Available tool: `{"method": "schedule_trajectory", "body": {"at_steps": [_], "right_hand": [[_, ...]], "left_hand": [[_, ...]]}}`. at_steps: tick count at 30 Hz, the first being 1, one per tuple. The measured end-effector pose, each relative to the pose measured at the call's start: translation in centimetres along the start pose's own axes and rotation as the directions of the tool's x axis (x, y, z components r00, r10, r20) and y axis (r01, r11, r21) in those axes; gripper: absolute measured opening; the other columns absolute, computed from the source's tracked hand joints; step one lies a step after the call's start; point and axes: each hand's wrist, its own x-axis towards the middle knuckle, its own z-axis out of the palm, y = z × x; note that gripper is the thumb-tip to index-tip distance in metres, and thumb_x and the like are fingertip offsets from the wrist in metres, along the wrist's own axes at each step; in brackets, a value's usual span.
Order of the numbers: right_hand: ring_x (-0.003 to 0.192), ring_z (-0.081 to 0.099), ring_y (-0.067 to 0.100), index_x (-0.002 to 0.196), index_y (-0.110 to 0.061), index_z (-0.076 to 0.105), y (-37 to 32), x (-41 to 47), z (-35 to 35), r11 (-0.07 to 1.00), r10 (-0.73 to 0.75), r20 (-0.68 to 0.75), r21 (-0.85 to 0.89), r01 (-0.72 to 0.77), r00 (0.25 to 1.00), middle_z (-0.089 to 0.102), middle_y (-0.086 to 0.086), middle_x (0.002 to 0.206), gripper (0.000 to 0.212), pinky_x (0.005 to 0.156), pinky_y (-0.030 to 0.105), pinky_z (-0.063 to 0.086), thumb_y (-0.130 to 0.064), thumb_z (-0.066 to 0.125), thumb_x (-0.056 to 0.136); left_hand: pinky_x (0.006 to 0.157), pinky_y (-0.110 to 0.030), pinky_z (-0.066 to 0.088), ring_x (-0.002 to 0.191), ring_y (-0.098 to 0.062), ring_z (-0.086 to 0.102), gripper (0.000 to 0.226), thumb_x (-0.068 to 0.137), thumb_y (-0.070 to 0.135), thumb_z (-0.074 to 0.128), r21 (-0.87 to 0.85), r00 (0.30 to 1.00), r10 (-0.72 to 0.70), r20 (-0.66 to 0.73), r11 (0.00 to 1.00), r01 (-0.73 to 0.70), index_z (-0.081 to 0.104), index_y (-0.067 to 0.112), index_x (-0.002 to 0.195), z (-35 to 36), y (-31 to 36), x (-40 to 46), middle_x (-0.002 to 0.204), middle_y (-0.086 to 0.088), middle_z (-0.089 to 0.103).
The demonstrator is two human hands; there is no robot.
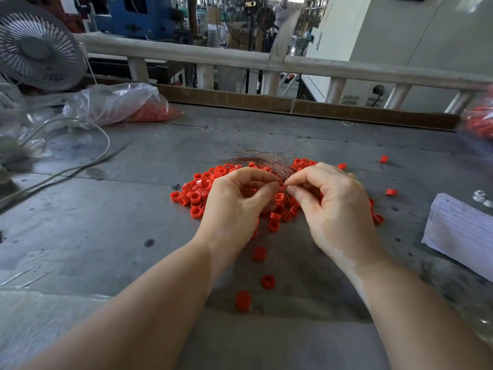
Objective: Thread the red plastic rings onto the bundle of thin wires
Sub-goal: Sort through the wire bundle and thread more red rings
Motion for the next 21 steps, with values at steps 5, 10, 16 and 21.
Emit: {"method": "schedule_trajectory", "body": {"at_steps": [5, 10, 16, 21], "right_hand": [[0.07, 0.057, 0.018, 0.076, -0.011, 0.069, -0.06, -0.07, 0.02, 1.0, 0.012, 0.006, -0.02, -0.012, 1.0, 0.062, -0.002, 0.069, 0.005, 0.074, 0.038, 0.043, -0.007, 0.07, 0.078], [0.071, 0.058, 0.019, 0.074, -0.011, 0.067, -0.33, -0.14, 0.06, 0.999, -0.006, 0.022, -0.047, 0.007, 1.0, 0.061, -0.003, 0.069, 0.004, 0.075, 0.037, 0.04, -0.008, 0.068, 0.077], [0.073, 0.059, 0.02, 0.074, -0.011, 0.066, -0.49, -0.09, -0.04, 0.999, 0.006, 0.011, -0.038, -0.005, 1.0, 0.062, -0.002, 0.07, 0.008, 0.076, 0.04, 0.042, -0.005, 0.07, 0.077], [0.073, 0.059, 0.022, 0.073, -0.01, 0.066, -0.63, -0.09, 0.04, 0.998, 0.0, 0.012, -0.068, 0.001, 1.0, 0.062, -0.001, 0.07, 0.006, 0.076, 0.041, 0.041, -0.006, 0.069, 0.077]], "left_hand": [[0.073, -0.032, 0.055, 0.07, -0.016, 0.066, 0.019, 0.082, 0.01, 0.068, 0.269, 0.996, 0.092, -0.016, 0.959, -0.084, 0.066, 0.027, 0.073, 0.04, -0.04, 0.11, 0.07, 0.006, 0.067], [0.066, -0.012, 0.043, 0.071, -0.005, 0.057, 0.014, 0.083, 0.014, 0.067, 0.503, 0.978, 0.208, 0.018, 0.843, -0.189, 0.062, 0.026, 0.076, 0.04, -0.22, 0.14, 0.074, 0.011, 0.061], [0.065, -0.003, 0.038, 0.07, 0.001, 0.053, 0.016, 0.082, 0.013, 0.067, 0.538, 0.969, 0.246, 0.031, 0.812, -0.223, 0.059, 0.026, 0.076, 0.1, -0.18, -0.04, 0.076, 0.014, 0.058], [0.065, -0.006, 0.039, 0.071, -0.001, 0.053, 0.015, 0.081, 0.013, 0.066, 0.57, 0.968, 0.25, 0.033, 0.791, -0.224, 0.058, 0.024, 0.075, 0.08, -0.28, 0.14, 0.075, 0.013, 0.057]]}}
